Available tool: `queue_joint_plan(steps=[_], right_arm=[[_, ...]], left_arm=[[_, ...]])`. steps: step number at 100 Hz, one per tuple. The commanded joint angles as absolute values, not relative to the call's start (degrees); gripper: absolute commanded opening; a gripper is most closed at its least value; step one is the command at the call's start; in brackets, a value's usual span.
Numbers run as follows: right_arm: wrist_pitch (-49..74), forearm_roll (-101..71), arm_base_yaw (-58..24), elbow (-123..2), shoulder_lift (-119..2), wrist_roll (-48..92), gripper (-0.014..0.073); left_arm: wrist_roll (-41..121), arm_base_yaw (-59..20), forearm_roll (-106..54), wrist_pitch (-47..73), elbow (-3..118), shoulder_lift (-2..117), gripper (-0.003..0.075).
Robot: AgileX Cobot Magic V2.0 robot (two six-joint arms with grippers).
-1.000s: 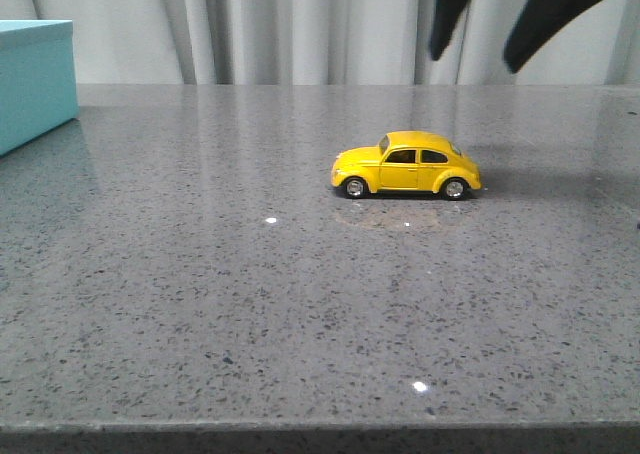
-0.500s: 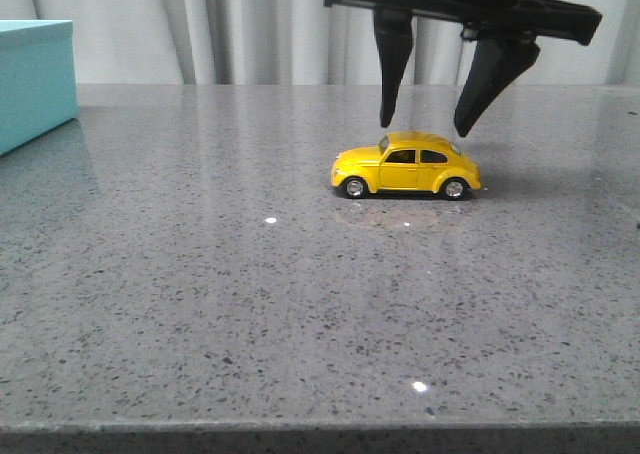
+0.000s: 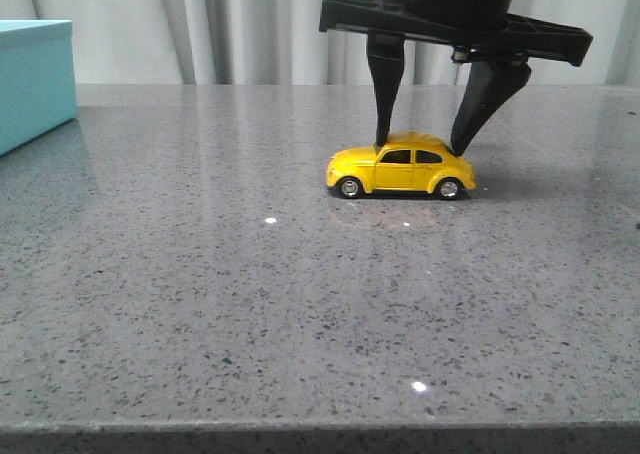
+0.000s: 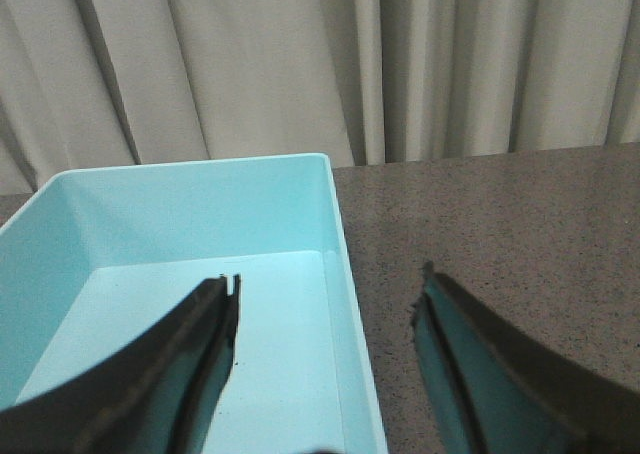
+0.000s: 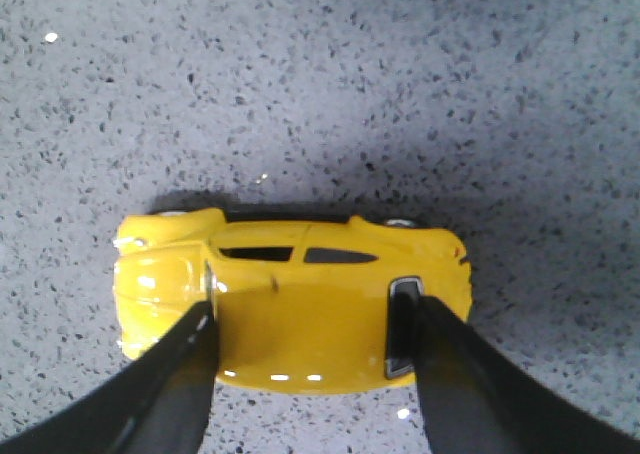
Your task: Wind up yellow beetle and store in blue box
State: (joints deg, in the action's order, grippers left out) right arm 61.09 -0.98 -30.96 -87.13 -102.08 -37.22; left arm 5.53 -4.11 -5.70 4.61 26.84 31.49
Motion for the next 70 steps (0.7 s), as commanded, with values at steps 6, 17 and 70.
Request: queue_joint_plan(steps=[6,17,70], right_arm=[[60.73,0.67,-30.99,-88.57,-101.16,-37.15,0.0435],[60.95,1.97,-30.99,-88.57,-101.04,-37.15,0.0435],[72.36,14.99,-26.24,-88.57,-100.78,-37.0,0.0435]], left_arm=[[5.21,-4.64,-5.96,0.0,29.13,31.95,0.0386],[5.21,-4.64,-5.96,0.0,29.13,31.95,0.0386],[5.21,-4.64,-5.96,0.0,29.13,31.95,0.0386]])
